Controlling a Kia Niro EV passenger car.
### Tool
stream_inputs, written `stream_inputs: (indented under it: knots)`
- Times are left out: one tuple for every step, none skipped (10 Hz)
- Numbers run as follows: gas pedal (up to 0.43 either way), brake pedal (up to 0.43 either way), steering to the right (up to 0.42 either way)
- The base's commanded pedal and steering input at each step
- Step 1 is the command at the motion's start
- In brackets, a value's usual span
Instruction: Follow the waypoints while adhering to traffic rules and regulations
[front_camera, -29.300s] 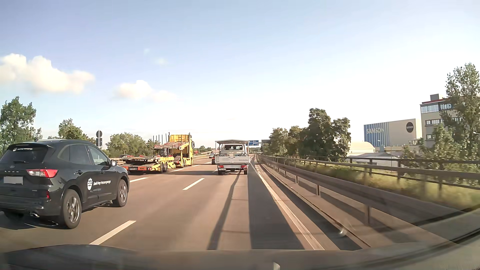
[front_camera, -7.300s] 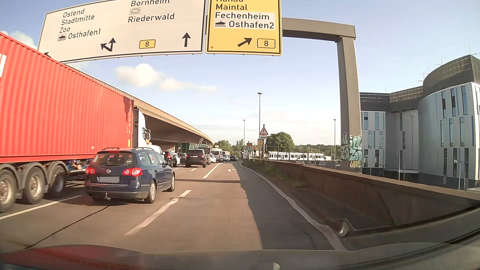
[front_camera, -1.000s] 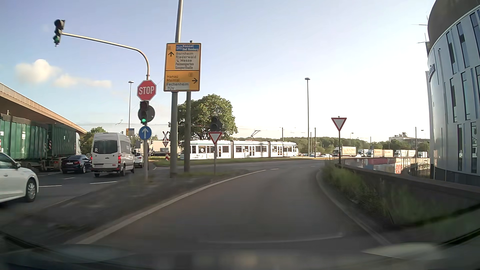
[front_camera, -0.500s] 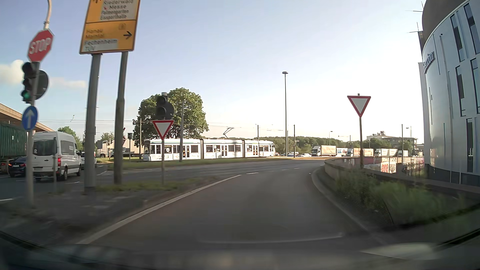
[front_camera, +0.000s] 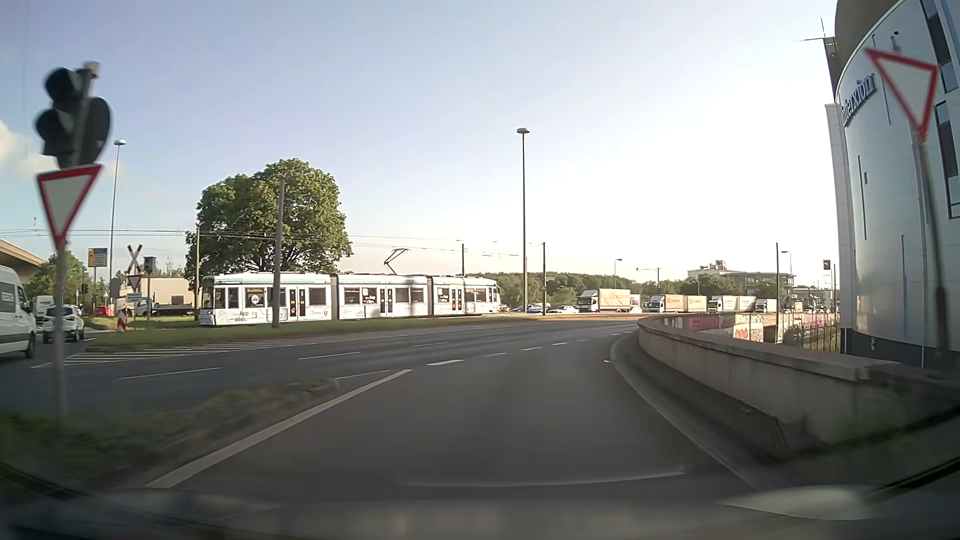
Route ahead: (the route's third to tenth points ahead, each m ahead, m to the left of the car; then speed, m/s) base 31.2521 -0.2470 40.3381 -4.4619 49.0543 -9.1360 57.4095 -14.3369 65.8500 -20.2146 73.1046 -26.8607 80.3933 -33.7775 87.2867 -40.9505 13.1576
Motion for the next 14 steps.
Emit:
stream_inputs:
  knots:
    - [0.138, 0.000, 0.051]
    - [0.138, 0.000, 0.050]
    - [0.138, 0.000, 0.050]
    - [0.138, 0.000, 0.050]
    - [0.138, 0.000, 0.050]
    - [0.138, 0.000, 0.050]
    - [0.138, 0.000, 0.051]
    - [0.138, 0.000, 0.051]
    - [0.138, 0.000, 0.055]
    - [0.138, 0.000, 0.059]
    - [0.138, 0.000, 0.060]
    - [0.138, 0.000, 0.060]
    - [0.138, 0.000, 0.061]
    - [0.138, 0.000, 0.062]
